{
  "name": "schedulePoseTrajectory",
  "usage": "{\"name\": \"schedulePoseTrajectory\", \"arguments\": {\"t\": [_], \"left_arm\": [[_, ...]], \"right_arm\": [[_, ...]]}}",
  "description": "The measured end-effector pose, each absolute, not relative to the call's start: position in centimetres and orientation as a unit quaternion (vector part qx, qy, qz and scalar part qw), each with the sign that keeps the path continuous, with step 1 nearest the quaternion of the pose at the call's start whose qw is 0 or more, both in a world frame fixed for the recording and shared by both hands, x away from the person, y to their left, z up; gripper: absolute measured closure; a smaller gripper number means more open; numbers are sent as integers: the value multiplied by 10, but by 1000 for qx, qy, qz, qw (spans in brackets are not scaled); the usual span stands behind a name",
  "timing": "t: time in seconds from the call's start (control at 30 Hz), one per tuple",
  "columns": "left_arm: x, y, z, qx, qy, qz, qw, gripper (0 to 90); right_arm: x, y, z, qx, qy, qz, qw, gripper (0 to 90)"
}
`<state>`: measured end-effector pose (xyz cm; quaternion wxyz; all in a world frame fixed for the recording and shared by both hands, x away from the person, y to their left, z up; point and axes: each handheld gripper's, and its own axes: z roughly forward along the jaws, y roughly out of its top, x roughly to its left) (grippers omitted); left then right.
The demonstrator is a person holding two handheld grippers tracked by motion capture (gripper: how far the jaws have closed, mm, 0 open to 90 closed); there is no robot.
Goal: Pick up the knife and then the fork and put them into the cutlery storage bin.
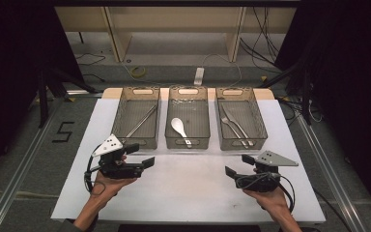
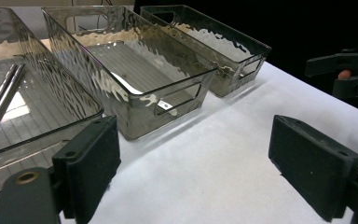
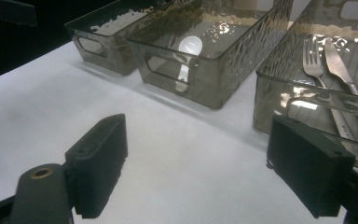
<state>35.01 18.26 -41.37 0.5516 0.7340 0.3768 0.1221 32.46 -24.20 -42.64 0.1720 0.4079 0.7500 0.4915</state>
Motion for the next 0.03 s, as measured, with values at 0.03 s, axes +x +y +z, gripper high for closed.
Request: {"name": "schedulePoseTrajectory", "arguments": {"t": [0.03], "left_arm": [[350, 183, -414, 734, 377, 122, 552, 159]], "right_arm": [[325, -242, -426, 408, 750, 491, 172, 211]]}}
